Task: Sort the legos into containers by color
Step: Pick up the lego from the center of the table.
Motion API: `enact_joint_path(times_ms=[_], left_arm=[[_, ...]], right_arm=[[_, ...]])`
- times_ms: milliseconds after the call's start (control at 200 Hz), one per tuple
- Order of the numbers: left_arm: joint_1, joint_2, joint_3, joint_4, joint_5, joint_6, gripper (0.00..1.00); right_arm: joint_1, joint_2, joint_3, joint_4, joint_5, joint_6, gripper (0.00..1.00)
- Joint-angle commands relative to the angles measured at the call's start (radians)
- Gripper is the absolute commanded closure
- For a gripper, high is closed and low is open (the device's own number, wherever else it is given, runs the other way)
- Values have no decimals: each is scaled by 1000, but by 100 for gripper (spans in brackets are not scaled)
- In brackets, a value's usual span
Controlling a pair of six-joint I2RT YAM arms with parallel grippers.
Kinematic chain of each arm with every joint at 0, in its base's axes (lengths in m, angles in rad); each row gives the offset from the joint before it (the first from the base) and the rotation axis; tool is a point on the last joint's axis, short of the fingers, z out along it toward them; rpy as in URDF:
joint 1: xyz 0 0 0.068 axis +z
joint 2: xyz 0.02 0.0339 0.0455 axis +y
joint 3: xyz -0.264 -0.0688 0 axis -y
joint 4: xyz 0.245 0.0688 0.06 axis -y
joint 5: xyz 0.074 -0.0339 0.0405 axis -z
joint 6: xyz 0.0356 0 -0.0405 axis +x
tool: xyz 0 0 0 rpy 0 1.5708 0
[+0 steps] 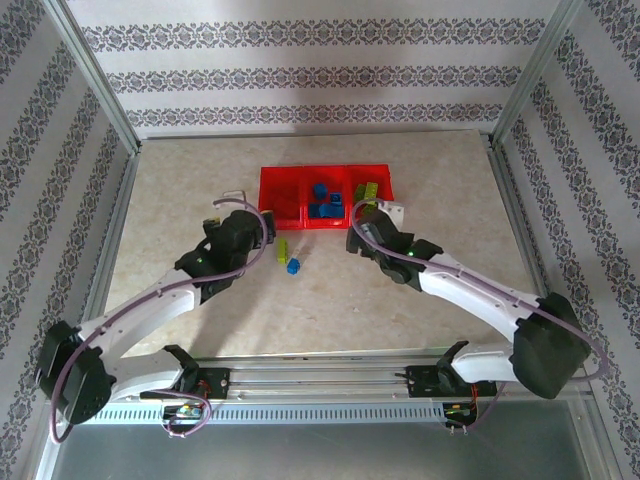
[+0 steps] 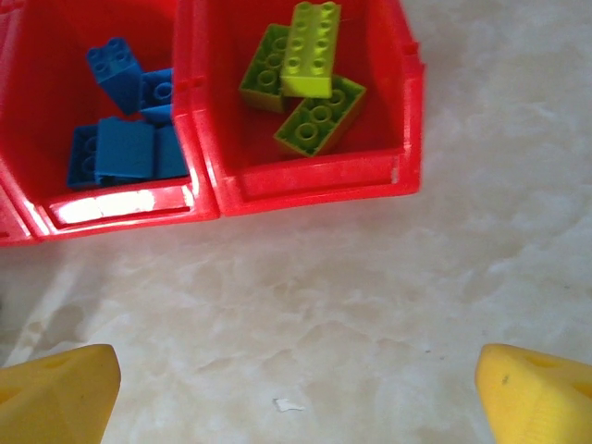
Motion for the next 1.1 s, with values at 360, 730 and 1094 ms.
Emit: enact_joint_path(times_ms=[360,730,1094], left_arm=[[42,-211,-192,-42,-101,-168,0],[100,-269,-280,-66,-73,-279,0],[231,-285,-342,-73,73,-350,0]], right_arm=[[103,226,184,9,-84,21,2],[133,341,270,-24,-152,41,2],[174,488,386,-73,-245,-2,2]])
